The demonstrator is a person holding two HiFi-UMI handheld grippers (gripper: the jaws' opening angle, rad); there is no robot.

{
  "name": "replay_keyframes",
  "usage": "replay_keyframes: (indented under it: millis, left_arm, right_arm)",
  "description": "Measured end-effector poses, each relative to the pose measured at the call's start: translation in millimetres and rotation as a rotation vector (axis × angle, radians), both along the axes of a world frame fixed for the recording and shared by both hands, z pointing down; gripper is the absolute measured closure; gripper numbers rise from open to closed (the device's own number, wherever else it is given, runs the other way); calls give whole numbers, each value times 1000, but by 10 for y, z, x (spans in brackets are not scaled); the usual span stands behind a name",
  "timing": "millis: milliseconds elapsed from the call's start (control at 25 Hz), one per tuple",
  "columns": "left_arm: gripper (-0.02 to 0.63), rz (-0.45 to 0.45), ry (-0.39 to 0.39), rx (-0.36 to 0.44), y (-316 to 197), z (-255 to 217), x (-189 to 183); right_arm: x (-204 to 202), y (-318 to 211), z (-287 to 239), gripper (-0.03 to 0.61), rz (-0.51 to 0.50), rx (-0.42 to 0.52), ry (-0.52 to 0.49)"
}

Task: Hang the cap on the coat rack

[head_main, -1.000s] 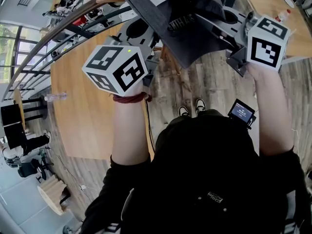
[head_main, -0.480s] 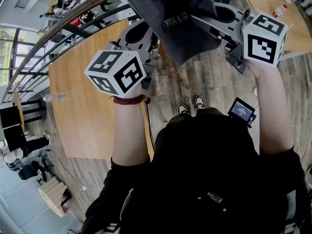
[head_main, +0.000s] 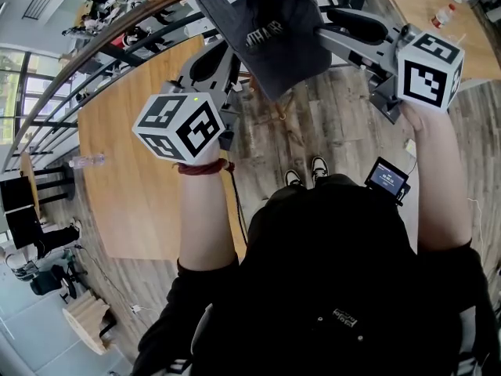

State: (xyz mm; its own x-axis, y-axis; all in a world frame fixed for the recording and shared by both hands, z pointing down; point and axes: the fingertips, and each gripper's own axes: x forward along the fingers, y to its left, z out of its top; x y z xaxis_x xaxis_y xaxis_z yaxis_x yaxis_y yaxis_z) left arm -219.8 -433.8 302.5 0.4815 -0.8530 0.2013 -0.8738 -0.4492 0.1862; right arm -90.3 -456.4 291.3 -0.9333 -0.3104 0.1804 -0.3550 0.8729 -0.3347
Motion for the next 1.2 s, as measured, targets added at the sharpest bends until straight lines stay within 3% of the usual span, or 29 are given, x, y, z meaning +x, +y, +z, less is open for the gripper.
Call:
replay_keyframes:
  millis: [280,440,560,720,840,960,1200]
  left_arm:
    - [615,-86,-19,-21,378,337,-438]
    - [615,-75,-20,-19,618,520,-443]
    - [615,-68,-27,-24,619,604,-480]
    - [615,-81,-31,37,634,519,-388]
    - [615,-16,-28,78,758,370,-33]
    - [615,85,0,110,929,208,412]
    - [615,253,-16,143,869,22,849]
  right_arm:
    - [214,-24,208,376,66,-32,34]
    - [323,45,260,497,76,-31,36]
    - [245,25,269,525,61,-33,35]
    - [222,4,261,554,55,-26,26]
    - [263,144,216,560,43,-43,1]
    - [347,470,66,561,6,-68,-98]
    - [377,619,-105,562,7,37,-45]
